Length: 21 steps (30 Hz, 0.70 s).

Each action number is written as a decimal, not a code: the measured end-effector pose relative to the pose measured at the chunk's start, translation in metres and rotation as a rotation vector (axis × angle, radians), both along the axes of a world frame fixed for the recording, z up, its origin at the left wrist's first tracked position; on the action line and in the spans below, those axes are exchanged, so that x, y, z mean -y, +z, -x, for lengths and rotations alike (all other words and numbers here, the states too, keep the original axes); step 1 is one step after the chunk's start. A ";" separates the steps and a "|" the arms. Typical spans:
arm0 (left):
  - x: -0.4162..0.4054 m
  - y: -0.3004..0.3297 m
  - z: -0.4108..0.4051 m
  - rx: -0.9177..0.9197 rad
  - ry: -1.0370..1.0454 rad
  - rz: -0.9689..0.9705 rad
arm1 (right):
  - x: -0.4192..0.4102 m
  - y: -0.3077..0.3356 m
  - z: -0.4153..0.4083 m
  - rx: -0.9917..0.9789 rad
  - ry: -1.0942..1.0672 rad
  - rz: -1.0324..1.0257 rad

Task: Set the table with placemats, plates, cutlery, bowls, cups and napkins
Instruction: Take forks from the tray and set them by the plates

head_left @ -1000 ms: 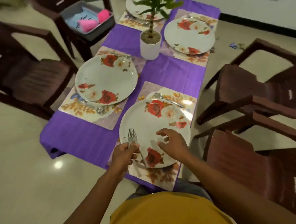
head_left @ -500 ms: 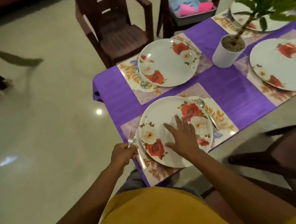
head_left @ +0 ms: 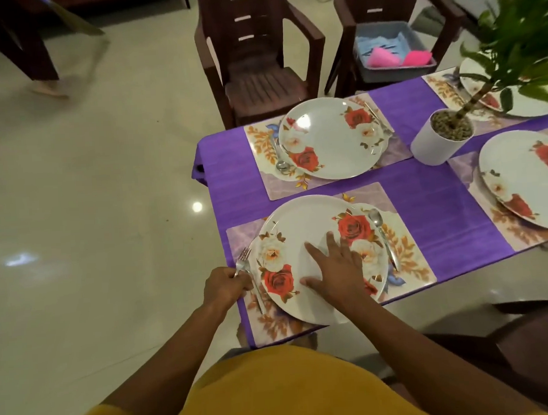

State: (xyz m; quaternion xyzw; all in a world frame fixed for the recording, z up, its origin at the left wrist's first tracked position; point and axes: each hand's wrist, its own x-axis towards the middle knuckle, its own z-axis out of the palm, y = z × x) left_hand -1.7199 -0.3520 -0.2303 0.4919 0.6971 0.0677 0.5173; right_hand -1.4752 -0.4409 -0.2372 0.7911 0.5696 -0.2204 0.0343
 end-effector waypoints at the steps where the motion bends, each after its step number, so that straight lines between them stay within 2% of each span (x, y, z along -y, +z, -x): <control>1: 0.001 0.000 -0.001 -0.007 0.002 -0.010 | 0.000 0.000 0.000 0.001 0.002 0.002; 9: 0.003 -0.007 -0.006 -0.028 0.021 -0.103 | -0.001 -0.001 -0.001 0.010 0.018 0.005; 13: 0.005 -0.009 -0.009 0.024 0.050 -0.177 | 0.000 -0.004 -0.001 -0.007 0.002 0.000; 21: 0.000 -0.012 -0.017 0.098 0.057 -0.098 | -0.001 -0.004 -0.002 -0.036 -0.012 0.019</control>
